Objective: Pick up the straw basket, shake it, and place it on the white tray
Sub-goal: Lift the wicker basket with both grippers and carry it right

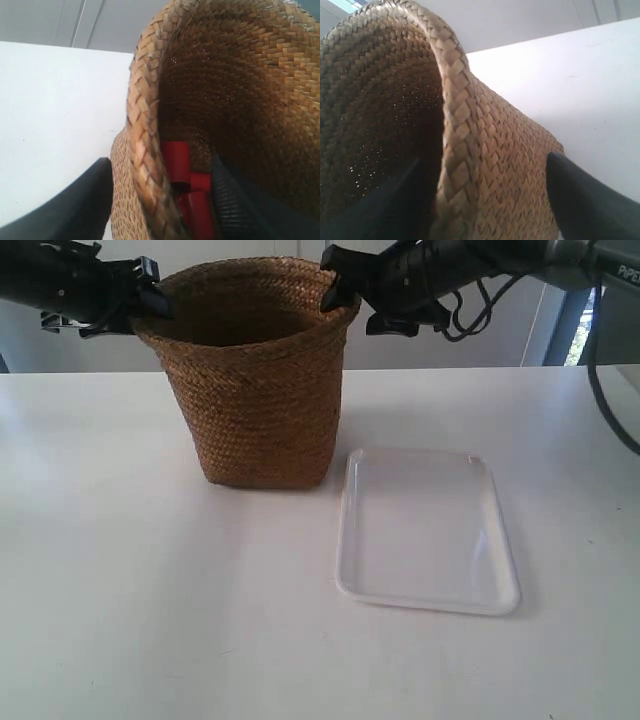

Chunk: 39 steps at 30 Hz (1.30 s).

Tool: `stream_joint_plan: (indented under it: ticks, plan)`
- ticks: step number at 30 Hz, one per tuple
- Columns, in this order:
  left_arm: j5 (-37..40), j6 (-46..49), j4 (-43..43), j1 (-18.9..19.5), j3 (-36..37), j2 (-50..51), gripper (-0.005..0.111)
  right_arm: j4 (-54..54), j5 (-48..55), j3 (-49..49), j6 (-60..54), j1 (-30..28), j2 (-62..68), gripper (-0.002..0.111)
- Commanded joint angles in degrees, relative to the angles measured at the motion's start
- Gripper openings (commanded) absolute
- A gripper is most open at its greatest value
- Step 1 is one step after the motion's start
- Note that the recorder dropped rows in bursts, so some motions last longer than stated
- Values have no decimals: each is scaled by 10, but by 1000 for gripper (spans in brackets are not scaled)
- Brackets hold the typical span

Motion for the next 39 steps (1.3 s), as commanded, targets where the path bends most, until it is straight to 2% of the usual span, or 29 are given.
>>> stream_joint_plan:
  ticks: [1, 5, 8, 12, 14, 22, 27, 34, 39]
  plan:
    - [21, 5, -9, -8, -4, 8, 62, -3, 6, -2, 2, 2, 6, 59]
    - [18, 5, -9, -18, -4, 16, 57, -3, 4, -8, 2, 6, 6, 51]
    - [5, 2, -15, -18, -5, 16, 42, -5, 9, -14, -9, 9, 6, 31]
    - [1, 2, -22, -18, -11, 14, 14, -6, 9, -14, -52, 10, 6, 1]
    - [-1, 2, -23, -18, -11, 13, 1, -5, 7, -14, -52, 10, 6, 0]
    - [20, 2, -18, -19, -11, -11, 0, -65, 11, -4, -48, 12, -37, 0]
    - [24, 2, 20, -23, -5, -56, 0, -168, 4, 52, 9, 20, -100, 0]
    - [12, 2, 40, -54, 69, -127, 0, -192, -54, 173, 31, 53, -191, 0]
    - [-49, 2, 46, -88, 136, -188, 0, -203, -94, 258, 50, 89, -241, 0]
